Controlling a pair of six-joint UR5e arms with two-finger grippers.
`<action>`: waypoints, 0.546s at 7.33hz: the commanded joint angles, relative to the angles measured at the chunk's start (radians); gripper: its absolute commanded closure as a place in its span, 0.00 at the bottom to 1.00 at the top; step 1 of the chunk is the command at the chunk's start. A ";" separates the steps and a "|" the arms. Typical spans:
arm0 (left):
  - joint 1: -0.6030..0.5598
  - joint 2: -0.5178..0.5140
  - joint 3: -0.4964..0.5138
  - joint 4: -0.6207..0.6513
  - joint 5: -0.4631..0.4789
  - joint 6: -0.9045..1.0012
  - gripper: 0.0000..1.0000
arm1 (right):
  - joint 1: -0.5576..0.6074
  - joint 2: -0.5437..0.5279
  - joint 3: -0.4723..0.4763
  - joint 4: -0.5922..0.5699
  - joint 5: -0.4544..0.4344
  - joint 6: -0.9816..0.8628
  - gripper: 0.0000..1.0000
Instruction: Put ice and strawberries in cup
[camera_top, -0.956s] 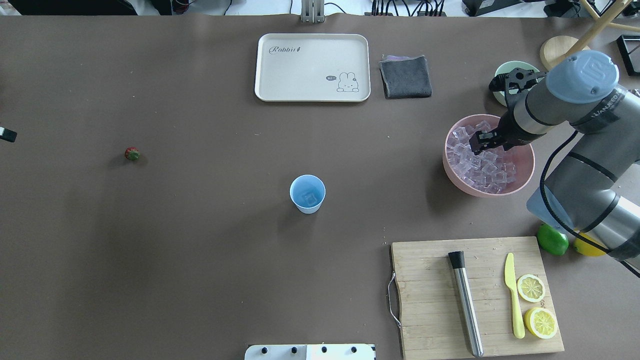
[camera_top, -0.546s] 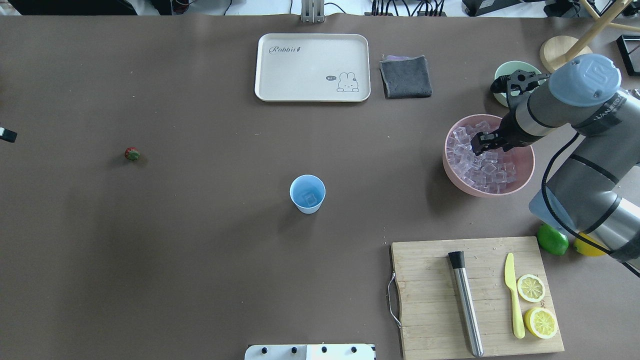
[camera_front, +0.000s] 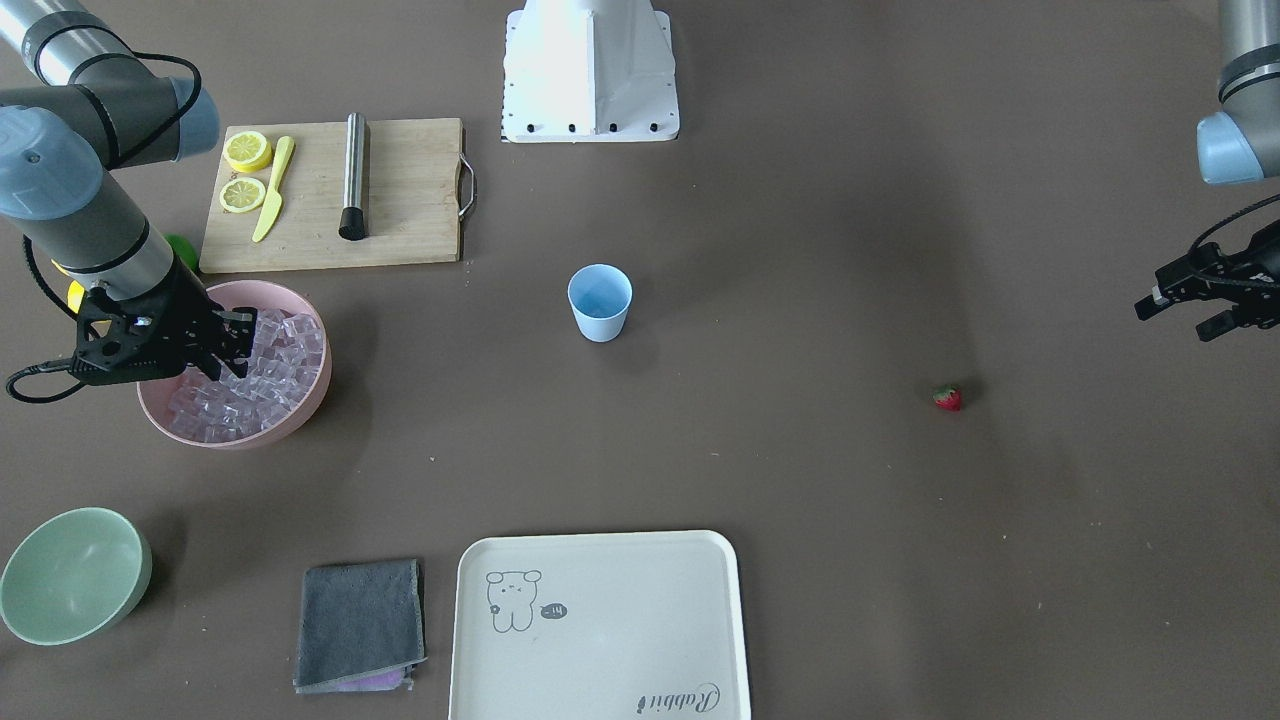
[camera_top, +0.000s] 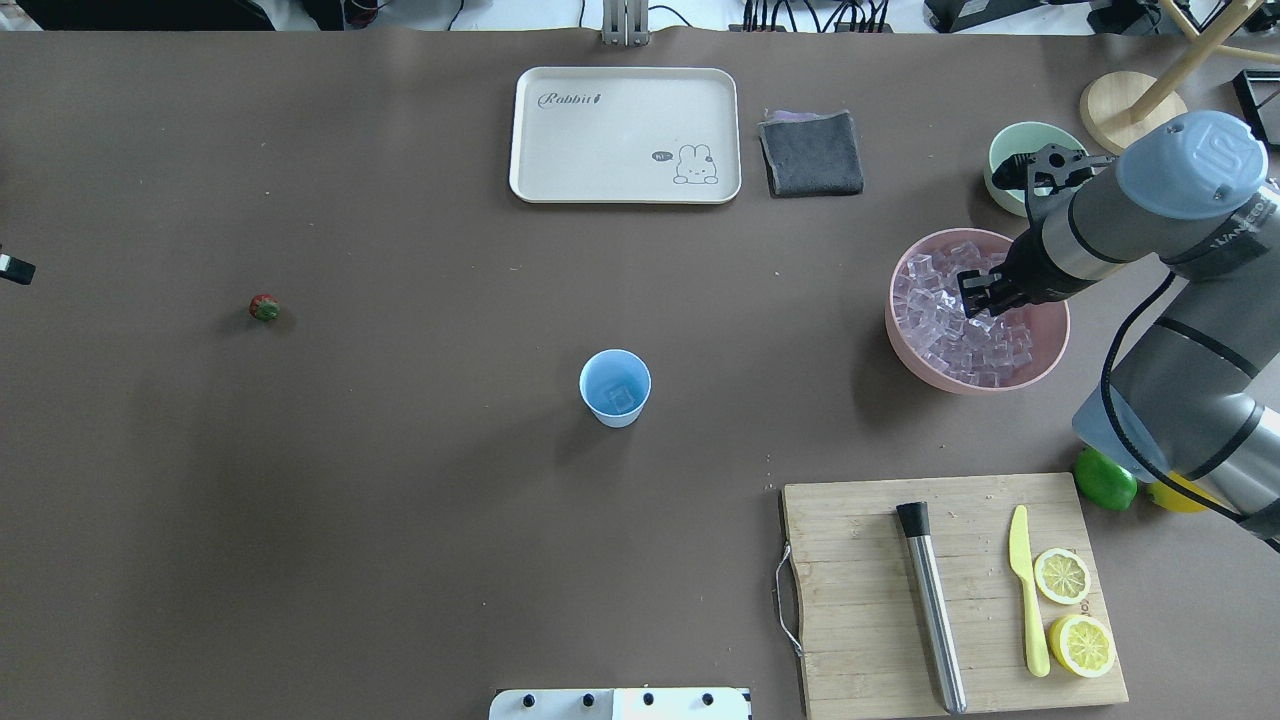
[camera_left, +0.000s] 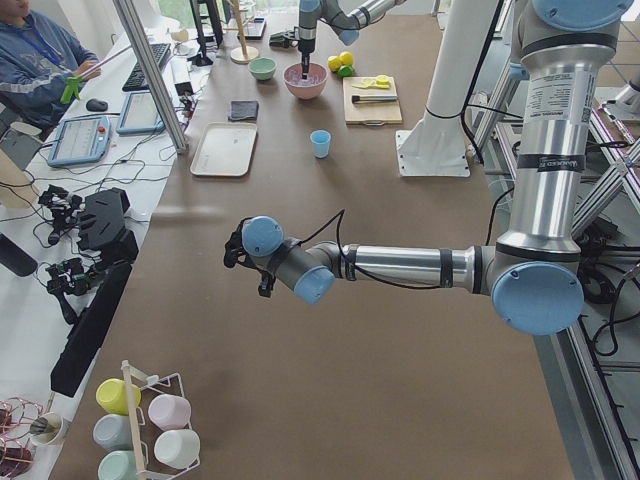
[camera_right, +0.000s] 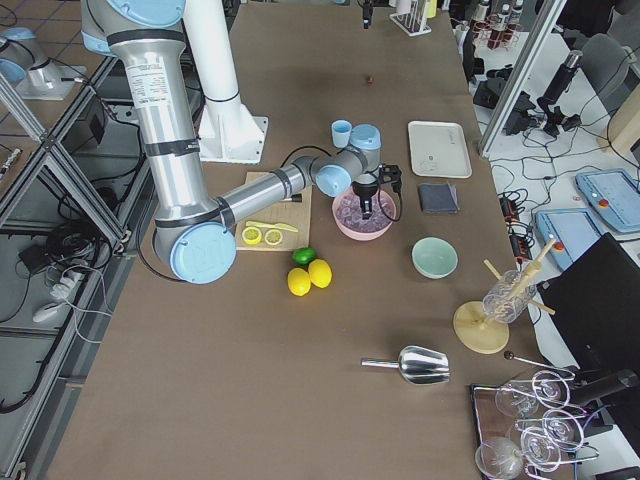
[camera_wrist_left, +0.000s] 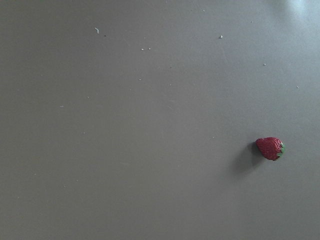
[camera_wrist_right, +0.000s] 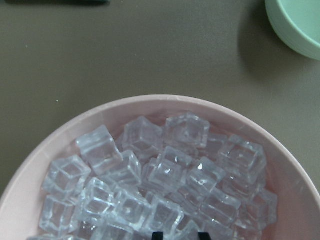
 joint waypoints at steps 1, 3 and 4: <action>0.000 0.000 -0.002 0.000 0.000 0.000 0.02 | -0.004 -0.010 -0.002 0.000 -0.006 -0.007 0.46; 0.000 0.001 -0.002 0.000 0.000 0.000 0.02 | -0.032 -0.008 -0.007 0.000 -0.033 -0.006 0.39; 0.000 0.000 -0.002 0.000 0.000 0.000 0.02 | -0.032 -0.004 -0.001 0.000 -0.029 -0.006 0.39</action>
